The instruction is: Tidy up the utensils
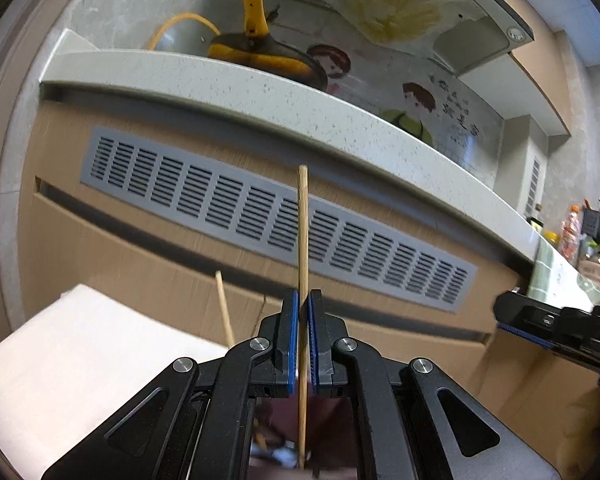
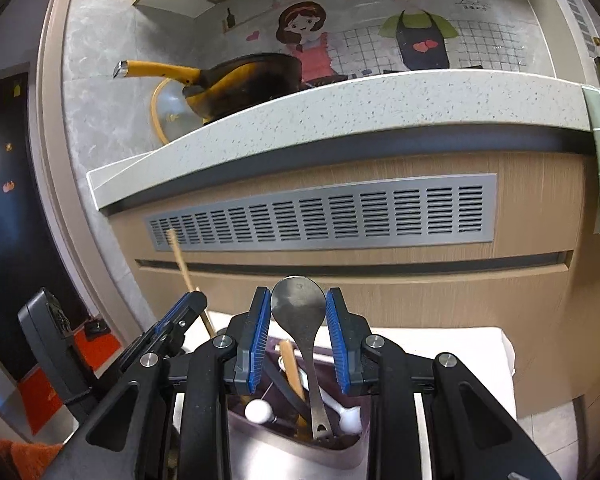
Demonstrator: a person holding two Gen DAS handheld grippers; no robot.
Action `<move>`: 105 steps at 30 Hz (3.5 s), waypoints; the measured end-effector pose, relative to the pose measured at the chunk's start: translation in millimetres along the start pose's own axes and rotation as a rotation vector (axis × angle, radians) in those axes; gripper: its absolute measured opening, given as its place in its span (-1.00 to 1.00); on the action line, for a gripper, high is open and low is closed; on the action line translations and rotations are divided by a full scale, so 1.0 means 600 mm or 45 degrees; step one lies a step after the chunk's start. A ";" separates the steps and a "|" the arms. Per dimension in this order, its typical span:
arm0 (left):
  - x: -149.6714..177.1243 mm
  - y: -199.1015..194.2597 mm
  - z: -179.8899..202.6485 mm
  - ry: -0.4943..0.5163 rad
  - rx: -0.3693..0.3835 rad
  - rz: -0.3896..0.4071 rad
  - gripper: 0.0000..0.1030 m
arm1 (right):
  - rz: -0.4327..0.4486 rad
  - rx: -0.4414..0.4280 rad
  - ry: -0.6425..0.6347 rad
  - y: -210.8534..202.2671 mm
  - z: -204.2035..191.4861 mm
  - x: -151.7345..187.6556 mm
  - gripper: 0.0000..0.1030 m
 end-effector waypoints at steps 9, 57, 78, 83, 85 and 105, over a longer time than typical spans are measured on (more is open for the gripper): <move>0.014 -0.059 0.013 0.134 0.057 -0.316 -0.39 | -0.181 0.091 0.054 -0.007 0.013 0.051 -0.44; 0.114 -0.328 0.026 0.330 -0.151 -0.518 -0.38 | -0.218 0.299 -0.065 -0.198 -0.122 0.285 -0.43; 0.114 -0.328 0.027 0.341 -0.143 -0.520 -0.38 | -0.193 0.309 -0.078 -0.203 -0.125 0.283 -0.43; 0.115 -0.328 0.028 0.345 -0.144 -0.524 -0.38 | -0.191 0.308 -0.073 -0.203 -0.123 0.282 -0.43; 0.116 -0.330 0.028 0.346 -0.145 -0.523 -0.38 | -0.189 0.305 -0.073 -0.203 -0.123 0.281 -0.43; 0.117 -0.329 0.017 0.326 -0.162 -0.502 -0.38 | -0.168 0.329 -0.082 -0.209 -0.125 0.275 -0.43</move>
Point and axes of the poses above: each gripper's, at about its wrist camera, not at the fingertips, and y roughly the way its jaws point, z to its right, x to its underside, the point moved 3 cm from there along y, roughly the way its jaws point, and after that the axes turned 4 degrees about -z, right-handed, at the moved point
